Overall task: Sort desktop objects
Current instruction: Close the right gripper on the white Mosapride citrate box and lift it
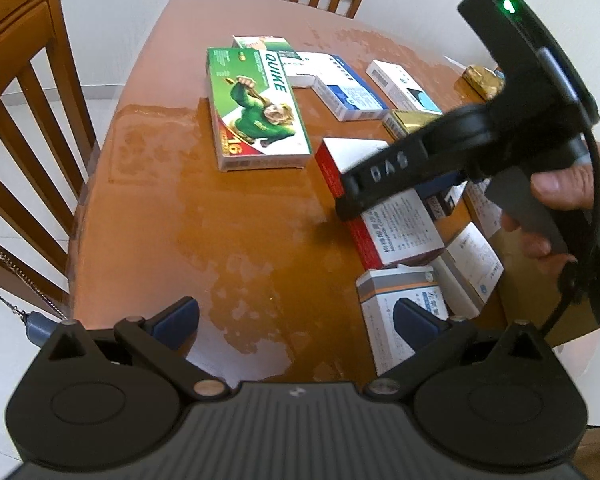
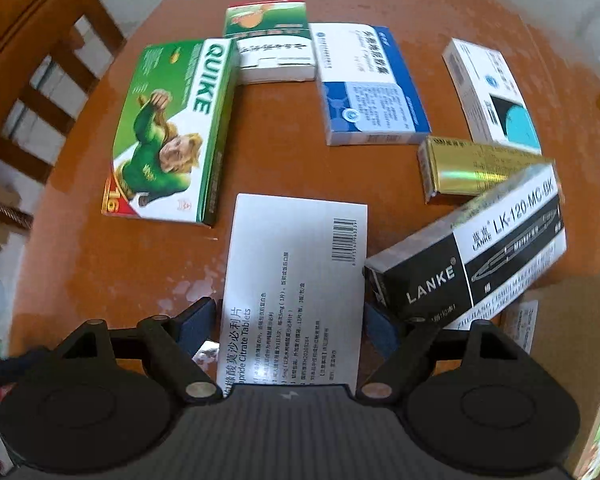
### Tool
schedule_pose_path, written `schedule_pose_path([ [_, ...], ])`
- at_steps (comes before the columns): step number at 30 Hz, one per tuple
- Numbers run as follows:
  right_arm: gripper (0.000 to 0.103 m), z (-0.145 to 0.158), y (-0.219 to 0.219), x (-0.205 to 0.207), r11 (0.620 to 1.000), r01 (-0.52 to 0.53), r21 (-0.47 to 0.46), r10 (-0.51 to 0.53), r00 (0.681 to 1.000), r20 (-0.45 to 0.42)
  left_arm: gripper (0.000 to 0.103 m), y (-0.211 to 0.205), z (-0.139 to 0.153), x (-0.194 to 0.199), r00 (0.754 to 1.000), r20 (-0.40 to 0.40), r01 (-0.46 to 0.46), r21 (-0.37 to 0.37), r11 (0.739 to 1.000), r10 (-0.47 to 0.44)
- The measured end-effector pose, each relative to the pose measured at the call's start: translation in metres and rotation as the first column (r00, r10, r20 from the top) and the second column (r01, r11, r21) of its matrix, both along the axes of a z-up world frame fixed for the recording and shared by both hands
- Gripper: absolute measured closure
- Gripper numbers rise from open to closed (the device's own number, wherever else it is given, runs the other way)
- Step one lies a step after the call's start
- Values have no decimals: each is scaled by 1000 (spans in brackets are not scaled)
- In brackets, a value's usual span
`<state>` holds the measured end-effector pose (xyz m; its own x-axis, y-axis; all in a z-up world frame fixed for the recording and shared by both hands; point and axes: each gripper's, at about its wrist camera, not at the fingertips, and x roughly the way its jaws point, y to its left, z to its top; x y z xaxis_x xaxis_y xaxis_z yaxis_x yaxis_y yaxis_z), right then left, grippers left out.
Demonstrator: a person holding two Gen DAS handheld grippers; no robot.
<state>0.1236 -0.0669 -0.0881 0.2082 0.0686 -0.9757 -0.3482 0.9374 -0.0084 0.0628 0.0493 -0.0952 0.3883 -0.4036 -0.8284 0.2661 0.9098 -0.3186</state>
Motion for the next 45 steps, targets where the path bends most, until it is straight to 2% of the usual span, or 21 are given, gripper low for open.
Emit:
schedule_pose_path([
  [4,19,-2,5,-2,1000,-16,-21,16,1000,-6,0,3,-2,2,1000,-3,-5,-2,1000,5],
  [11,19,-8,3,1,999,19,-29,-20,1000,-24,0,5,-6,3,1000,-8,-12,-10,1000,12],
  [21,24,-8,2,2,999,10,44,-8,999,-44,0,5,-7,2,1000,-8,-27,-16,1000,26],
  [25,24,-9,-7,7,999,41,36,-39,997,-64,0,6,-9,1,999,-11,-37,-21,999,36],
  [45,23,-18,-7,4,999,32,0,-32,998,-56,0,7,-11,0,999,-8,-47,-21,999,47],
])
